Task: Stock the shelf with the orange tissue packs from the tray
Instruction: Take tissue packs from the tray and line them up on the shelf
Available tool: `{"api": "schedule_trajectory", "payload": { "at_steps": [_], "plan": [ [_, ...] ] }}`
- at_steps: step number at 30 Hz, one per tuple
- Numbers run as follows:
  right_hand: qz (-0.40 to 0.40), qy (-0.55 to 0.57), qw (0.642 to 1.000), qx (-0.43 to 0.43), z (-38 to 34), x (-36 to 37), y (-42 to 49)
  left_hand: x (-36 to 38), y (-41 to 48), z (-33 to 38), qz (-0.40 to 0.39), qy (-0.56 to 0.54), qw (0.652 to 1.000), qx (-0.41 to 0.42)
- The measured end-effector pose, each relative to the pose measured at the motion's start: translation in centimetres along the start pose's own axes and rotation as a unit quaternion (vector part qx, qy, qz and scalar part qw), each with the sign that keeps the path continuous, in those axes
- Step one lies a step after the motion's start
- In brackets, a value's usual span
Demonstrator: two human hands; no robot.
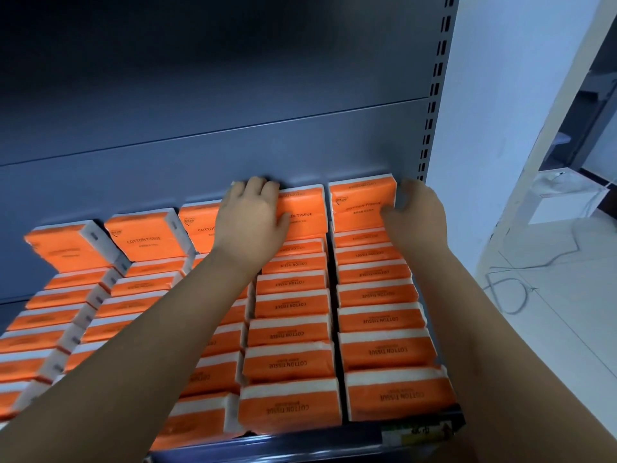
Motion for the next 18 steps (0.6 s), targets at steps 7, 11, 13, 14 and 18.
{"api": "schedule_trajectory", "payload": {
  "at_steps": [7, 11, 13, 14, 18],
  "plan": [
    [0.015, -0.119, 0.988, -0.098, -6.1, -1.6, -4.7, -3.1, -3.3, -0.4, 0.037, -0.013, 0.999, -0.033],
    [-0.029, -0.119, 0.979, -0.161, -9.9, -1.4, -8.4, -5.7, -6.7, -2.0, 0.061, -0.011, 0.996, -0.057],
    [-0.045, -0.078, 0.978, -0.188, -11.9, -0.6, -10.3, -6.9, -8.7, -3.3, 0.068, -0.009, 0.995, -0.071],
    [-0.055, -0.058, 0.976, -0.203, -13.0, 0.1, -11.2, -7.6, -9.8, -4.2, 0.072, -0.008, 0.994, -0.081],
    [-0.095, -0.002, 0.964, -0.250, -18.2, 4.2, -15.5, -10.2, -14.5, -9.1, 0.086, 0.006, 0.987, -0.134]
  ]
}}
Point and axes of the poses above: each hand's wrist, its own y-axis towards the middle knuckle, its own x-axis out of the palm, z = x × y, the point moved 6 cm from there along y, towards the middle knuckle, and after that the axes turned 11 degrees about -x, right-handed, at the moved point
